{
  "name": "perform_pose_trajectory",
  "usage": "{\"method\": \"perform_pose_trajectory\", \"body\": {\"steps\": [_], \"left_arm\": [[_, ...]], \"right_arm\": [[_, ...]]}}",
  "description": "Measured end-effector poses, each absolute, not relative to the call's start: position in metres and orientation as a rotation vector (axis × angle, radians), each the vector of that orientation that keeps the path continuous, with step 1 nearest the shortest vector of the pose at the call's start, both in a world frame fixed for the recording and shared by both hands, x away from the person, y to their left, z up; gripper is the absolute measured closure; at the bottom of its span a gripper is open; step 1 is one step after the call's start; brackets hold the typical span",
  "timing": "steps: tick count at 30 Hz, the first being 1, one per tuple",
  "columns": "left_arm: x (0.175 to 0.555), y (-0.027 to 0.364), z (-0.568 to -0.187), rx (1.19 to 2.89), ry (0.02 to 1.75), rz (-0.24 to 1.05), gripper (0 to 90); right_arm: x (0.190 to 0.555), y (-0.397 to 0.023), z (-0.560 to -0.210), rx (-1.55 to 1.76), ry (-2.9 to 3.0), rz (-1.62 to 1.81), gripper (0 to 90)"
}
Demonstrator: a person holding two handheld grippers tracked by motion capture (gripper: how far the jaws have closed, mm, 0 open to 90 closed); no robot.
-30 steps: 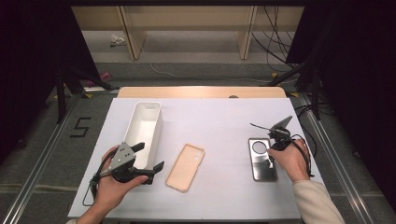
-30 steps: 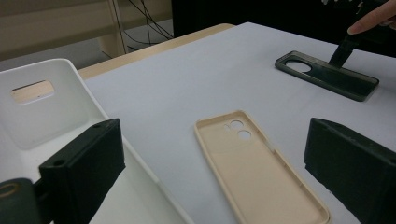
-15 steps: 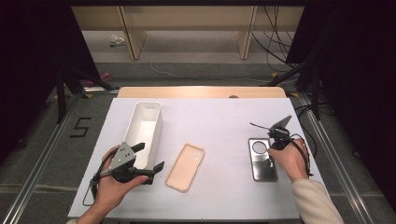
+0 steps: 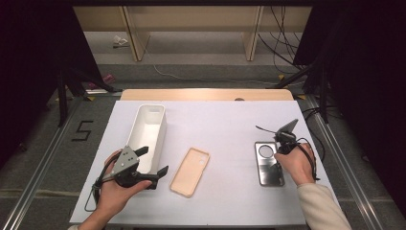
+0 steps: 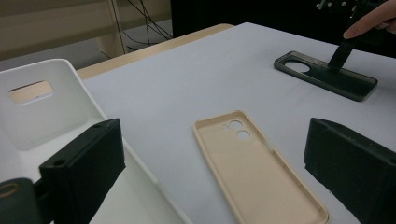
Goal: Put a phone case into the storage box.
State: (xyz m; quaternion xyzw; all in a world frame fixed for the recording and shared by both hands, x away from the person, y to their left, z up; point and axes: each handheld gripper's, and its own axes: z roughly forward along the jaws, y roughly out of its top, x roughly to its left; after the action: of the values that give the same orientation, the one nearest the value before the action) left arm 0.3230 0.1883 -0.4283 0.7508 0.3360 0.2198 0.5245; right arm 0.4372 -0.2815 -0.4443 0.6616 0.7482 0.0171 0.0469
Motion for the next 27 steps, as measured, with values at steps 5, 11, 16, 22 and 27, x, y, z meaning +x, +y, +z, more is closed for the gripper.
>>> {"method": "perform_pose_trajectory", "body": {"steps": [5, 11, 16, 22, 27], "left_arm": [[0.323, 0.1885, -0.4282, 1.797, 0.805, 0.525, 4.8], [0.3228, 0.1883, -0.4282, 1.796, 0.806, 0.524, 4.8], [0.323, 0.1883, -0.4283, 1.797, 0.803, 0.524, 4.8], [0.323, 0.1883, -0.4285, 1.798, 0.802, 0.523, 4.8], [0.3228, 0.1881, -0.4284, 1.798, 0.804, 0.523, 4.8]], "right_arm": [[0.4372, -0.2824, -0.4452, 2.026, 2.282, 0.057, 81.1], [0.4372, -0.2824, -0.4454, 2.027, 2.284, 0.055, 82.6], [0.4375, -0.2821, -0.4458, 2.037, 2.28, 0.055, 84.2], [0.4375, -0.2817, -0.4462, 2.043, 2.275, 0.052, 85.6], [0.4376, -0.282, -0.4462, 2.058, 2.262, 0.06, 86.7]]}}
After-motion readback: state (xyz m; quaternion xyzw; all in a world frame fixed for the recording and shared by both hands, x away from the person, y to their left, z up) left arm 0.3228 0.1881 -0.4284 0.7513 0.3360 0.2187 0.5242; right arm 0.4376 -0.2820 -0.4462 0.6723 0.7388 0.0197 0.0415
